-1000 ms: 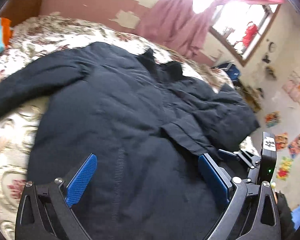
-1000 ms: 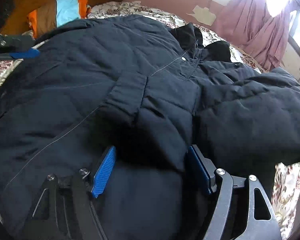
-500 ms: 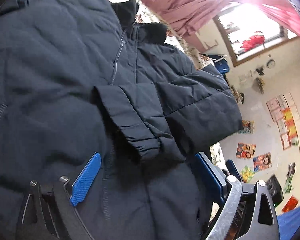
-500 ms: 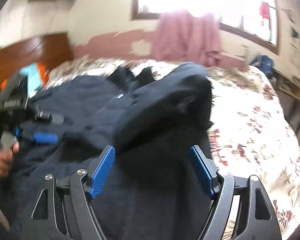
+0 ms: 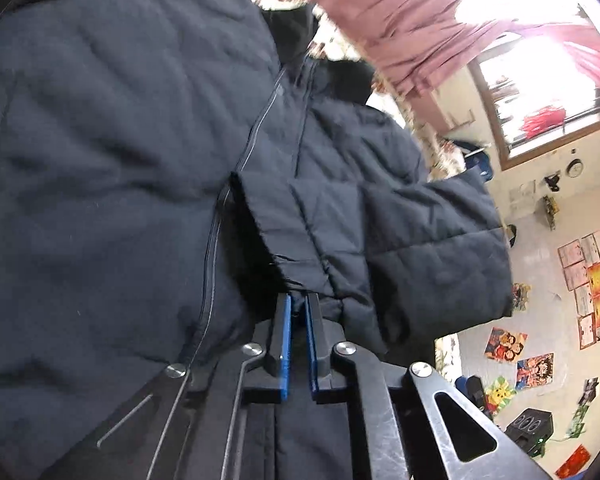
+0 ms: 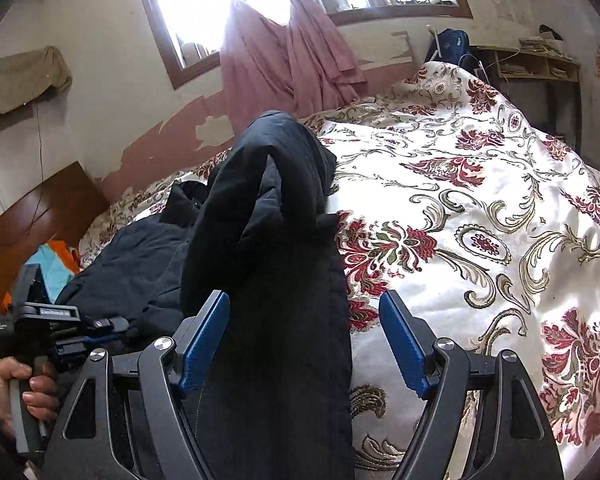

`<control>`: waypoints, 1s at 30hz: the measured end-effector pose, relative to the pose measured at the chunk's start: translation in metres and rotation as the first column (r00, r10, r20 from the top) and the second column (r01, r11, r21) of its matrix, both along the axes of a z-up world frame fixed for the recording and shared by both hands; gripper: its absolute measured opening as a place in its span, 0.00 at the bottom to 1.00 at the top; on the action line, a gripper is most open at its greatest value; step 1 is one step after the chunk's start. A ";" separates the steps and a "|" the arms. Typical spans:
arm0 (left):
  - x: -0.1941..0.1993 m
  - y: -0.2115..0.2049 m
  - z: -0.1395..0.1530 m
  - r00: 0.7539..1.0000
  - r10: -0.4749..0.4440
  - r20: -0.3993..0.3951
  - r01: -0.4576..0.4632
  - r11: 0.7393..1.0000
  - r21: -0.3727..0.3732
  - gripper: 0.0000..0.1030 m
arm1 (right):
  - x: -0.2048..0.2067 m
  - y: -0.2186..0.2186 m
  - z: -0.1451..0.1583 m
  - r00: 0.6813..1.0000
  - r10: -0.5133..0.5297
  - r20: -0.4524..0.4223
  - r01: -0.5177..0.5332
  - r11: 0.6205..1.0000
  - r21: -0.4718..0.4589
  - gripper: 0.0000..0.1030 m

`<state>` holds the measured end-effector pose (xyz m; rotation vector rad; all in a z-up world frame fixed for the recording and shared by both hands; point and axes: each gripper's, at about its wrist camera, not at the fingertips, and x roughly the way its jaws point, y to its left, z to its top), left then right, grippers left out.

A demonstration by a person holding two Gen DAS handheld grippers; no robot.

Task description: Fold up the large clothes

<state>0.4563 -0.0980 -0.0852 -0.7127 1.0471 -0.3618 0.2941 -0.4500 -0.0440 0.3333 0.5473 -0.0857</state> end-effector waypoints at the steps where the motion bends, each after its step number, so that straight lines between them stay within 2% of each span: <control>1: 0.000 0.001 0.005 1.000 0.003 0.020 -0.004 1.000 0.017 0.06 | -0.003 0.002 0.000 1.000 0.002 0.004 -0.002 1.000 -0.003 0.70; 5: -0.009 0.008 0.045 0.985 0.007 0.174 -0.041 0.980 0.194 0.05 | 0.008 -0.001 -0.002 1.000 0.013 0.014 -0.012 1.000 -0.024 0.70; 6: -0.013 0.011 0.059 0.973 -0.006 0.230 -0.056 0.963 0.264 0.05 | 0.007 -0.002 0.000 1.000 0.015 0.017 -0.015 0.999 -0.028 0.70; 8: -0.018 0.022 0.076 0.957 -0.017 0.290 -0.087 0.935 0.344 0.05 | 0.004 -0.002 0.005 1.000 0.019 0.023 -0.018 0.999 -0.033 0.70; 10: -0.022 0.037 0.093 0.934 -0.024 0.356 -0.139 0.894 0.426 0.05 | 0.005 0.000 0.006 1.000 0.014 0.027 -0.013 0.999 -0.038 0.70; 14: -0.023 0.069 0.113 0.889 -0.019 0.457 -0.251 0.815 0.522 0.05 | 0.020 0.007 0.012 0.999 0.022 0.040 -0.021 0.999 -0.032 0.70; 16: -0.016 0.078 0.115 0.874 -0.019 0.485 -0.284 0.789 0.544 0.05 | 0.044 0.017 0.017 0.996 0.067 0.053 -0.065 0.997 -0.043 0.70; 17: -0.011 0.081 0.115 0.873 -0.016 0.487 -0.294 0.781 0.552 0.05 | 0.060 0.023 0.018 0.995 0.092 0.048 -0.089 0.994 -0.061 0.69; 19: 0.000 0.084 0.110 0.873 0.001 0.488 -0.311 0.771 0.555 0.05 | 0.087 0.036 0.018 0.993 0.115 0.028 -0.112 0.989 -0.091 0.54; 20: 0.003 0.085 0.108 0.874 0.005 0.485 -0.316 0.764 0.562 0.05 | 0.104 0.043 0.017 0.992 0.129 0.006 -0.127 0.986 -0.111 0.53; 22: 0.015 0.084 0.095 0.887 0.007 0.461 -0.316 0.738 0.597 0.05 | 0.133 0.057 0.014 0.989 0.143 -0.028 -0.146 0.976 -0.160 0.49; 24: 0.026 0.088 0.076 0.912 0.015 0.411 -0.297 0.716 0.632 0.05 | 0.156 0.068 0.008 0.987 0.141 -0.083 -0.155 0.965 -0.212 0.48; 27: 0.036 0.101 0.048 0.944 0.040 0.328 -0.257 0.714 0.652 0.05 | 0.176 0.072 -0.010 0.978 0.134 -0.159 -0.167 0.962 -0.214 0.48; 30: 0.043 0.110 0.028 0.955 0.057 0.292 -0.237 0.736 0.634 0.05 | 0.184 0.074 -0.022 0.973 0.127 -0.193 -0.168 0.962 -0.213 0.48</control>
